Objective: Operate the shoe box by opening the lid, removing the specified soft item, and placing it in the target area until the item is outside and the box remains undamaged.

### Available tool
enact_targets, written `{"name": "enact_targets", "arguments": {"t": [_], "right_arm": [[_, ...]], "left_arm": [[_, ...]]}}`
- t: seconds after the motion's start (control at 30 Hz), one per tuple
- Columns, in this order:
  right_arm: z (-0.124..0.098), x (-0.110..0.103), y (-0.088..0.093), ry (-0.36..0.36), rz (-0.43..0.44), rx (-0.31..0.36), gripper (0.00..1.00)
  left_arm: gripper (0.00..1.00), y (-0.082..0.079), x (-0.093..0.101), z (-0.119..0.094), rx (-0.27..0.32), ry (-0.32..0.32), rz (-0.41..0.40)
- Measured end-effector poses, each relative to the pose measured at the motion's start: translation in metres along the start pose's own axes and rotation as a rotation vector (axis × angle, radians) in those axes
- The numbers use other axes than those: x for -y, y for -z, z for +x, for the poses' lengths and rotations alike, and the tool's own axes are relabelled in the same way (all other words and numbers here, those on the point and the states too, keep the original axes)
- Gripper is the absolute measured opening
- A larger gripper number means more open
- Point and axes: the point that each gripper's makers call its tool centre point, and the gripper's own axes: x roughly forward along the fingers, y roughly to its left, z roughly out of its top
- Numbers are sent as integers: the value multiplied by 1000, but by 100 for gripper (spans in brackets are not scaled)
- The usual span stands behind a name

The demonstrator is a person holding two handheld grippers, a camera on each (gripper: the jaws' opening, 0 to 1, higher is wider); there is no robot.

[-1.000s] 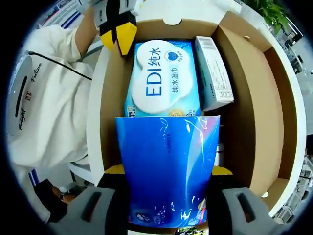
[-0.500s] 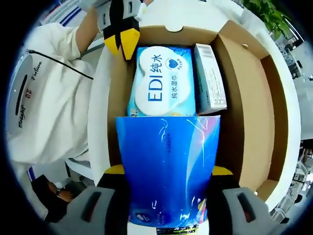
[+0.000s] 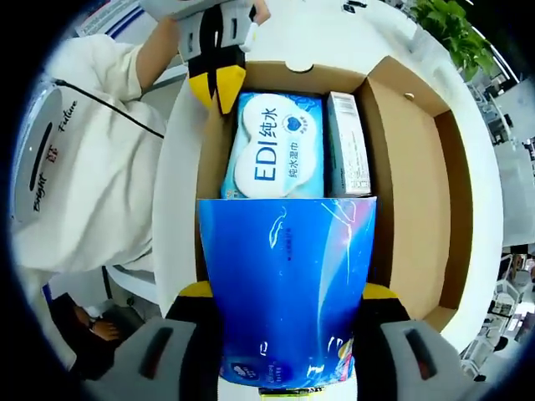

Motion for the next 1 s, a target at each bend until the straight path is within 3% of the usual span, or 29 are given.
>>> {"name": "enact_targets", "arguments": {"t": [0.23,0.33,0.87,1.0], "right_arm": [[-17,6,6,18,0,-23,61],[-25,13,1,63,-9,-5,61],[-35,6,9,52,-33,-24,61],[-47,7,17,64,-38,-44,61]], "left_arm": [[2,0,1,0,2,1,1],[2,0,1,0,5,1,6],[2,0,1,-1,10,-1,5],[2,0,0,-1,10,-2,7]]}}
